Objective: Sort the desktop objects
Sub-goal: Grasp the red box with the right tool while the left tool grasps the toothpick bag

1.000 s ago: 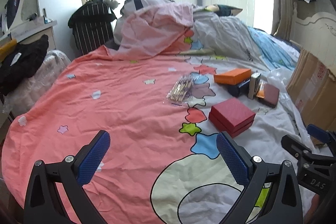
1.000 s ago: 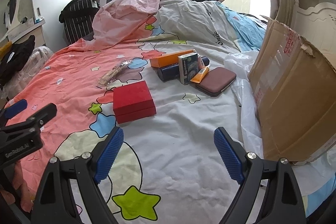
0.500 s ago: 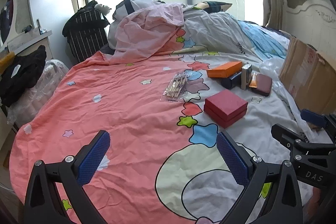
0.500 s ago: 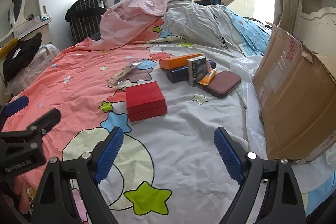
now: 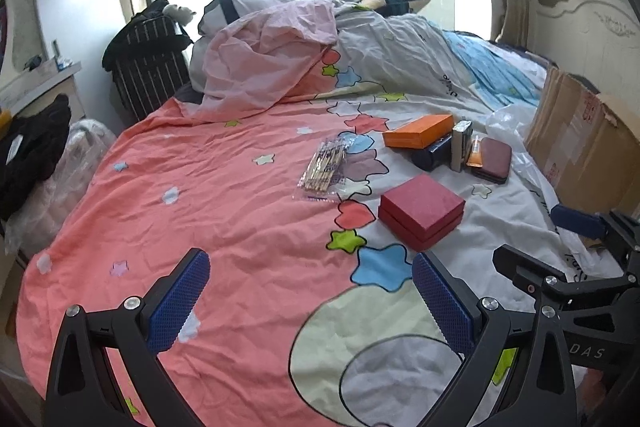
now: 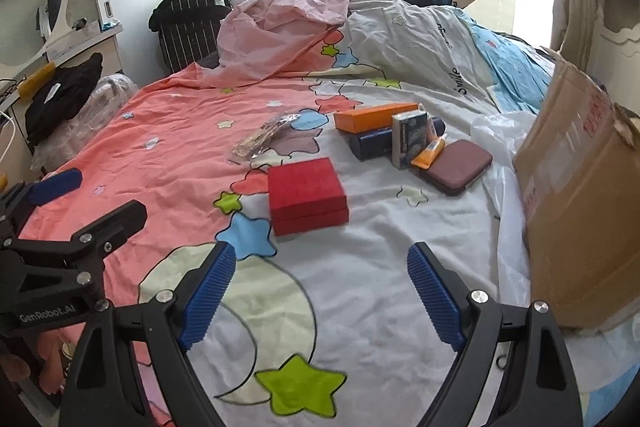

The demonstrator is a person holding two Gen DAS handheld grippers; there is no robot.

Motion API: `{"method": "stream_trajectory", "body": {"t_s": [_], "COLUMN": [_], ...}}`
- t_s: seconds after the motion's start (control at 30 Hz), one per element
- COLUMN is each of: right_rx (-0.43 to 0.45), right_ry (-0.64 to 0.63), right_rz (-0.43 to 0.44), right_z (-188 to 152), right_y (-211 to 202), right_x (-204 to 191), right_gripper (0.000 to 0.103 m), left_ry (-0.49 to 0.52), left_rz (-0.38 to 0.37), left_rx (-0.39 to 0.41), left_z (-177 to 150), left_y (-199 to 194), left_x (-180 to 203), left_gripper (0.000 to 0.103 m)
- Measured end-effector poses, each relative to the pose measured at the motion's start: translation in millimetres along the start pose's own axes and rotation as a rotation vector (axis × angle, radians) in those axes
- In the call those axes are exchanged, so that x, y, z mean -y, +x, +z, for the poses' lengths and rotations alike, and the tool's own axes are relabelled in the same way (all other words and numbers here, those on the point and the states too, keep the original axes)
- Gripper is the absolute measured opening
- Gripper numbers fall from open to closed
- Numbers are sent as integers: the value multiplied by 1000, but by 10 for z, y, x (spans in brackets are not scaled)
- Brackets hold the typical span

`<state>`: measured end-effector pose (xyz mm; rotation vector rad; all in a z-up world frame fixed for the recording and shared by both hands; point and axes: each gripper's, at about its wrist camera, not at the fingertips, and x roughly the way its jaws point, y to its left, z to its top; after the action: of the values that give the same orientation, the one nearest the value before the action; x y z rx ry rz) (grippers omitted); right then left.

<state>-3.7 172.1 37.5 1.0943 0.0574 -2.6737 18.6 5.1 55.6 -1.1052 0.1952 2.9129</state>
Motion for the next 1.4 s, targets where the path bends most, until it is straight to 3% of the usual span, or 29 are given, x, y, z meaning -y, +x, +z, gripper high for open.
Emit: {"method": "stream_trajectory", "body": {"t_s": [0.23, 0.43, 0.7, 1.17, 1.4], "right_rx": [-26, -64, -102, -172, -184], "right_ry": [-35, -72, -190, -244, -265], "right_rz": [21, 56, 84, 91, 74], "right_z": [155, 228, 284, 324, 339], "right_y": [198, 456, 776, 1139, 1201], "right_x": [32, -12, -200, -257, -244], "right_gripper": [86, 86, 85, 84, 84], "left_ry": [5, 13, 19, 48, 149], "left_rz": [-43, -25, -75, -72, -7], "left_rx": [-28, -73, -103, -144, -110], "left_z": [154, 234, 405, 477, 637], "left_y": [218, 483, 803, 1380, 1531], "left_x": [-60, -166, -201, -81, 142], "left_gripper": [103, 103, 103, 103, 103]}}
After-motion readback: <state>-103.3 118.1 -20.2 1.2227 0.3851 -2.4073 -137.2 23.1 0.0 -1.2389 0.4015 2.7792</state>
